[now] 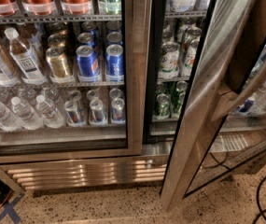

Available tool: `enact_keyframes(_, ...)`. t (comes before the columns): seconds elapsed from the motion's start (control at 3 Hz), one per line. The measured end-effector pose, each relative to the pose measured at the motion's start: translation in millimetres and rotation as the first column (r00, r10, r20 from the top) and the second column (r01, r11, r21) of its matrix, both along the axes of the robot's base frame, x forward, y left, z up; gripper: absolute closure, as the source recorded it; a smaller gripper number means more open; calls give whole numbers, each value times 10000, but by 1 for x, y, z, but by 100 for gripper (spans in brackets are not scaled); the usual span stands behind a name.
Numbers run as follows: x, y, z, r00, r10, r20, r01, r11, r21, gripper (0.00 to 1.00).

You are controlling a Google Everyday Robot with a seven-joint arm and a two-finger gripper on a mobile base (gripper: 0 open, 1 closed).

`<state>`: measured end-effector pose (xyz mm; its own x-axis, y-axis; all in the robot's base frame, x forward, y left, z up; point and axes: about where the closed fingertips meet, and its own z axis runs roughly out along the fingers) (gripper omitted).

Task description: Open right fridge door

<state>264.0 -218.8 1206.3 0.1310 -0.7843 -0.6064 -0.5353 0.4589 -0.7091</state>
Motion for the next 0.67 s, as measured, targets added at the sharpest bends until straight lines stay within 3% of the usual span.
enact_keyframes(0.67, 0, 0, 0, 10000, 0, 0, 0, 10000, 0, 4)
